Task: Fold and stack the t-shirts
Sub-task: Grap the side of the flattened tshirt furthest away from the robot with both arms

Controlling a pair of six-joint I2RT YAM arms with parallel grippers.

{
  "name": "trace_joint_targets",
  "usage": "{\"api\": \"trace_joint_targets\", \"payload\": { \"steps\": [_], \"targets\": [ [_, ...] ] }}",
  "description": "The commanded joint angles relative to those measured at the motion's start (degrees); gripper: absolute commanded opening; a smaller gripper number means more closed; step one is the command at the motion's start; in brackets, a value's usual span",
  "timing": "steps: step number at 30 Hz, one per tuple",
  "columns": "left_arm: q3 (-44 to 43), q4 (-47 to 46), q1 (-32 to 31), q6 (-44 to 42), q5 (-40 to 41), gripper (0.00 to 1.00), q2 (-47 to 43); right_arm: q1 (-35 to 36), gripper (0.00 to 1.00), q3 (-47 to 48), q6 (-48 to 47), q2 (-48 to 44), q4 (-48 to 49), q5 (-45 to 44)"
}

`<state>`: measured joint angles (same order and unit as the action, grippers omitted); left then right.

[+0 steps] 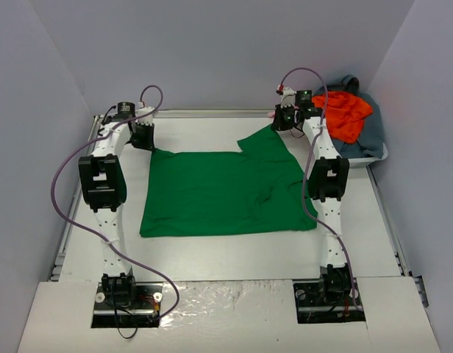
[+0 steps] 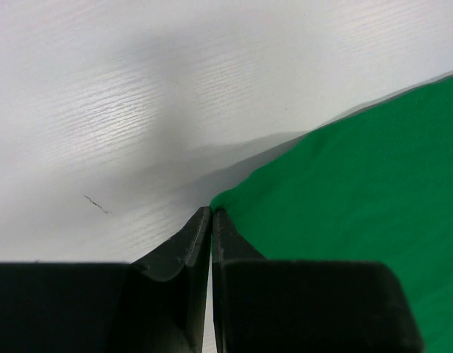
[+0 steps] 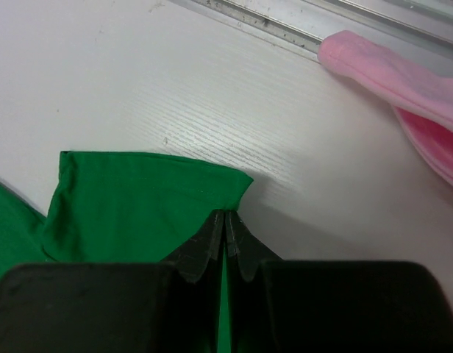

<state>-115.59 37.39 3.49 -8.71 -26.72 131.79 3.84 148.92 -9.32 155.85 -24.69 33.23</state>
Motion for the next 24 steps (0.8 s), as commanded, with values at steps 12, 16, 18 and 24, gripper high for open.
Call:
{"api": "trace_joint_targets", "payload": {
  "steps": [12,16,18,24],
  "targets": [
    [3.61,-1.53,-0.32,0.71,-1.49,0.02,-7.94,0.29,0.00,-8.99,-2.63,-13.11,-0.63,0.34],
    [7.03,-2.58,-0.32,0.54,-1.67,0.02,-10.14,0.38,0.00,-14.53,-3.77,-17.33,-0.62,0.34],
    [8.10,-3.11,-0.24,0.54,-1.67,0.02,-11.55,0.21,0.00,-17.60,-4.04,-19.43,-0.54,0.34],
    [10.38,-3.55,-0.24,0.54,-2.02,0.02,-13.75,0.12,0.00,-23.75,-4.65,-23.75,-0.62,0.25]
  ]
}}
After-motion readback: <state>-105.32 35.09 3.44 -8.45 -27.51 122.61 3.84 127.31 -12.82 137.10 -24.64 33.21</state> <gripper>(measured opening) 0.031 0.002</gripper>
